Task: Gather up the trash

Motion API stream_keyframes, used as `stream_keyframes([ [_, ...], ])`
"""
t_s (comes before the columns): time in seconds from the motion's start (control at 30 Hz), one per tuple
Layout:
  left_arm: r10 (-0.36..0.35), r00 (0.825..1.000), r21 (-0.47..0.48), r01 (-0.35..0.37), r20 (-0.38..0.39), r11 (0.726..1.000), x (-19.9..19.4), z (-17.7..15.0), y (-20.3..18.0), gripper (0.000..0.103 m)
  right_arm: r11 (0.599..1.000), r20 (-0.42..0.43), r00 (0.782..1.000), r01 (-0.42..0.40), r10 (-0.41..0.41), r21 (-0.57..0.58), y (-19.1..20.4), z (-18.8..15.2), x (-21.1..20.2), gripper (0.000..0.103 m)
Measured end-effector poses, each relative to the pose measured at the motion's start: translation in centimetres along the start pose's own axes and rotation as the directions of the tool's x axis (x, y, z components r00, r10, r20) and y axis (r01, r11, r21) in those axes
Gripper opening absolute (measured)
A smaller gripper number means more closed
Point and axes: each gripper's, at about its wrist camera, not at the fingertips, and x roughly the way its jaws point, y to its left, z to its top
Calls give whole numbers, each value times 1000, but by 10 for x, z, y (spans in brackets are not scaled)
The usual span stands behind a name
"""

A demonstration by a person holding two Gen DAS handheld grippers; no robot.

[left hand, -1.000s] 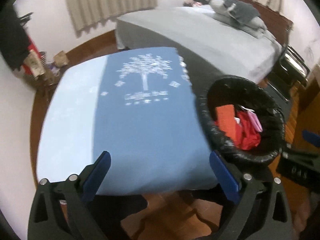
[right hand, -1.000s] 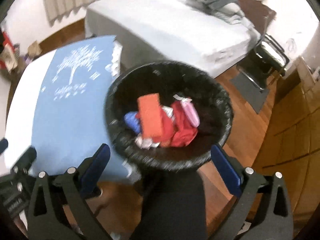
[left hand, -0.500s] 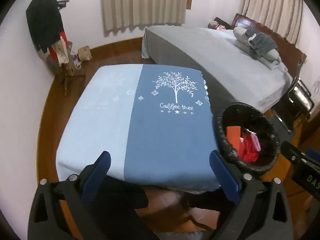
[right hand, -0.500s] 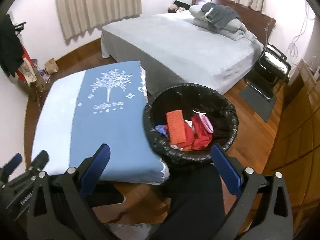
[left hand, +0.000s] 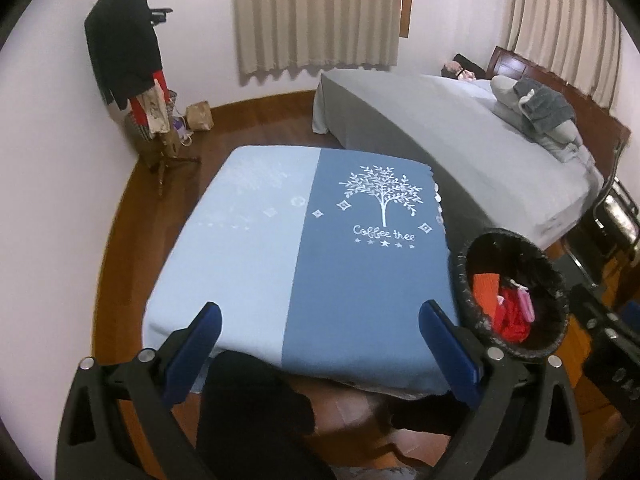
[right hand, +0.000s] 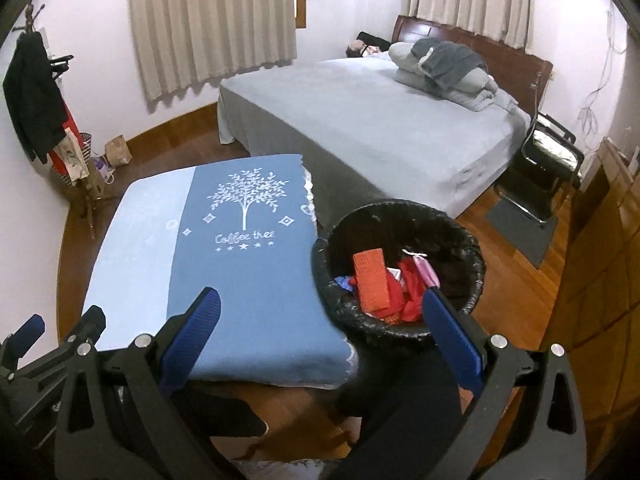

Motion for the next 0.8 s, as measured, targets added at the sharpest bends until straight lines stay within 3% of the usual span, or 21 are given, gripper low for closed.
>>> stream_keyframes([
  [0.8,52,998,6,-52,26,999,0,14,0,97,1000,-5,1000,0,0,-5,9,9,20,98],
])
